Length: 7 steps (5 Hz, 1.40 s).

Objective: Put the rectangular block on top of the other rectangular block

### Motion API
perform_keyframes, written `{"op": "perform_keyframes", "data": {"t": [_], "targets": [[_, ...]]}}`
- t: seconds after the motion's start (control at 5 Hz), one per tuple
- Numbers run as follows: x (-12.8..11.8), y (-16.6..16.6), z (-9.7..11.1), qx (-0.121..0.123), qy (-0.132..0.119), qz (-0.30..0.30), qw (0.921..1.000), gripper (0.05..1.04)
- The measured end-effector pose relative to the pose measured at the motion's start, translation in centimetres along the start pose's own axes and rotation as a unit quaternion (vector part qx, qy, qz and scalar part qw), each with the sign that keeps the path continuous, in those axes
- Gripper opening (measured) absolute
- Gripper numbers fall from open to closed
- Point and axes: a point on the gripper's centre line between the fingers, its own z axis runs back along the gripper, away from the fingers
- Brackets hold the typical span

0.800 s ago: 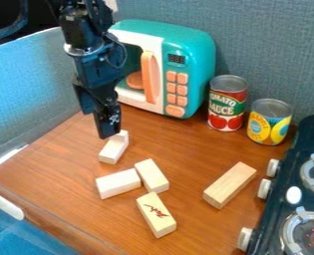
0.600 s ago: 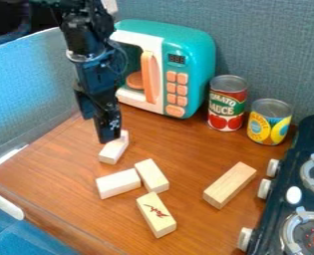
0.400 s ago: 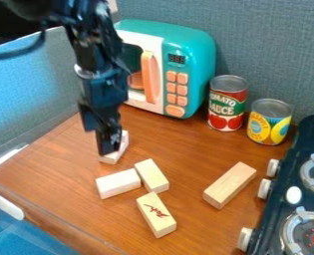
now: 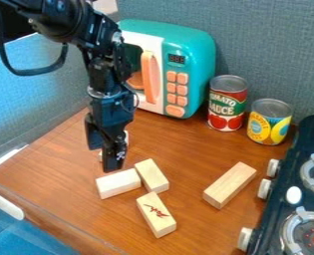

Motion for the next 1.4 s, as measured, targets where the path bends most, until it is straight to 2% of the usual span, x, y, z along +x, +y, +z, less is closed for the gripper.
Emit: {"op": "perform_keyframes", "data": {"t": [0.4,0.6,0.8,1.0,1.4], "targets": [[-0.5,0.4,-0.9,0.008,0.001,0.051,0.9987,1.000],[-0.6,-0.8,-1.9,-0.012,-0.014,0.064,0.9978,1.000],[0.5,-1.6,-1.6,0.013,-0.007,-0.007,0.9999,0.999],[2.0,-1.5,-0.8,0.022,-0.023,-0.025,0.9992,1.000],[2.0,0.4,-2.4,0.011,-0.001,-0.003,0.9999,1.000]]}}
